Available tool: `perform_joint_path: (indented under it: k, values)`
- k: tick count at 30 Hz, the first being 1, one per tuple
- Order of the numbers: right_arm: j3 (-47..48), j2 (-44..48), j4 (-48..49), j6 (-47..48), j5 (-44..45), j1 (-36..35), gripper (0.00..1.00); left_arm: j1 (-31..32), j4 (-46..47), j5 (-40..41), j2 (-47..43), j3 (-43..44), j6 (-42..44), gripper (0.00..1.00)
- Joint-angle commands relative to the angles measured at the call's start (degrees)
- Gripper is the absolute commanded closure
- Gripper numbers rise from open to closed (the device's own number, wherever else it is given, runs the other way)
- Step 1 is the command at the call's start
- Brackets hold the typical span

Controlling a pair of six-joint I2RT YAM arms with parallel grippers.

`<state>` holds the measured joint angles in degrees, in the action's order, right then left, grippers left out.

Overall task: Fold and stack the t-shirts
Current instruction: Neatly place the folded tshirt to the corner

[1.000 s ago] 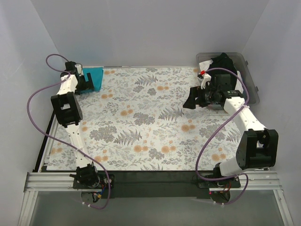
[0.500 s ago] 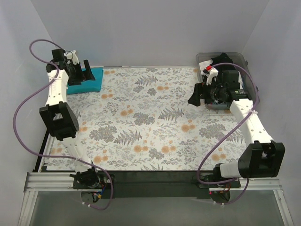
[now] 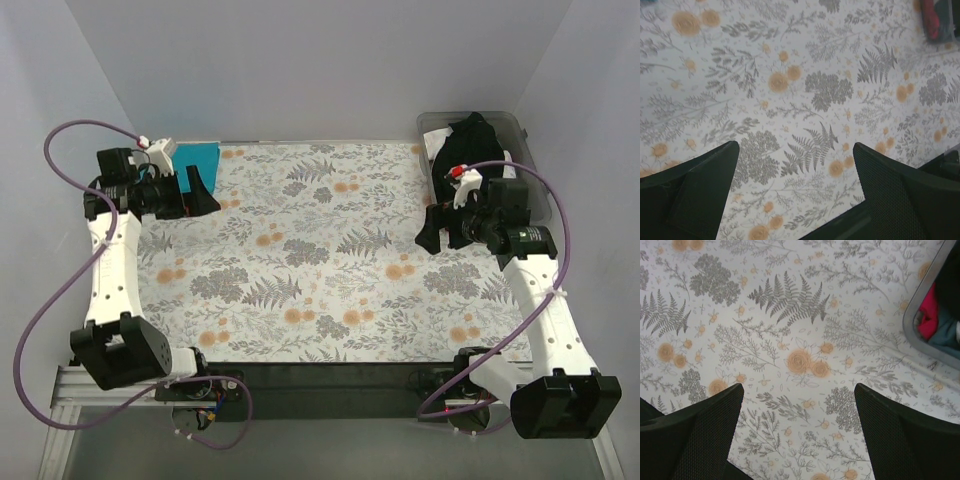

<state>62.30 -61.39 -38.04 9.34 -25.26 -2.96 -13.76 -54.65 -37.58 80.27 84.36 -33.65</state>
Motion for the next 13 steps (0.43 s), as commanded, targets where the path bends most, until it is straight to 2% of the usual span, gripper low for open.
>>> perform_joint_path:
  k: [1,8,13]
  values:
    - [-4.2,2.3,-2.5,1.0,0.8,0.6,0.02,0.0,1.8,-1.5,-7.6,-8.4,1.7,0.02]
    - [-9.4,5.5,-3.6,0.5,-13.7,4.7,0.02,0.0,4.0,3.4,-15.9,-18.1,3.0,0.02]
    - [-9.3,6.6,-4.0,0.6,-13.4,6.7,0.02,0.0,6.3,2.4,-18.7,-21.2,0.2,0.02]
